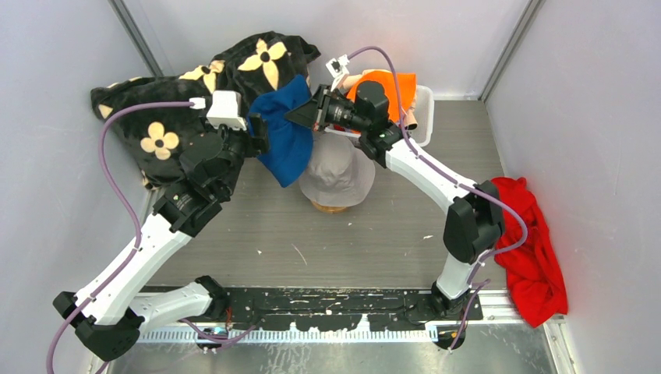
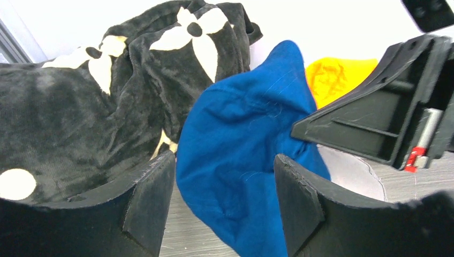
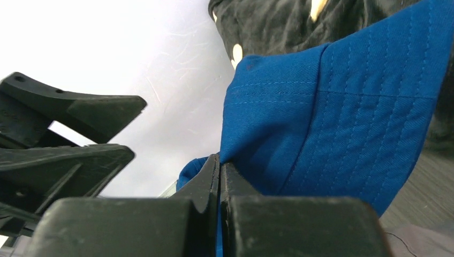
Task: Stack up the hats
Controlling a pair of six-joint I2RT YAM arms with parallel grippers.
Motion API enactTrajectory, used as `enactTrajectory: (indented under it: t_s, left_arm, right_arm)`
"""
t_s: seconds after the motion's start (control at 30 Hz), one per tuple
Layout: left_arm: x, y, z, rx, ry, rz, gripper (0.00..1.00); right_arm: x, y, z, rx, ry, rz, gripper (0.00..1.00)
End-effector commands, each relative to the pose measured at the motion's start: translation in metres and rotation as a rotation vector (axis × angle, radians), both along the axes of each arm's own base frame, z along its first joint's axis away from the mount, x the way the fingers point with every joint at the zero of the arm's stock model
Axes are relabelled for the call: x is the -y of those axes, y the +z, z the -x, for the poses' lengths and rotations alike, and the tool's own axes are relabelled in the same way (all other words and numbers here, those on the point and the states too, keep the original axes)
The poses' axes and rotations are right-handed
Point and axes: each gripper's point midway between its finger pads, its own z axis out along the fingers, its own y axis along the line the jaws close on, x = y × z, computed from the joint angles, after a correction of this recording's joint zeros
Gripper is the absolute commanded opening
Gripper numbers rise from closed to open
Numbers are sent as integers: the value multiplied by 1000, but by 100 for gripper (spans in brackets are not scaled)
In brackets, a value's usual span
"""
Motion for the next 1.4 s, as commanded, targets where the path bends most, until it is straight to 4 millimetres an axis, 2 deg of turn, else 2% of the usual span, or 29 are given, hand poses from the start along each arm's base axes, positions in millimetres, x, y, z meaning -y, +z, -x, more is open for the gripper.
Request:
enactTrajectory:
  t_s: [0.0,0.2,0.6,0.93,1.37]
  left_arm:
    - [-11,22,4,57,30,24,68]
    - [-10,21,3,55,29,23,68]
    - [-8,14,3,43,24,29,68]
    - [-8,12,4,39,23,36,68]
    - [-3,4,-1,18,15,41,67]
  right_arm:
    - [-7,33,7,82,34,-65,1]
    - [-7,23,1,60,13,-40,1]
    - [10,11,5,52,-56,27,1]
    - [49,16,2,50,-158,66,1]
    - [99,-8,6,-4,-243,135,1]
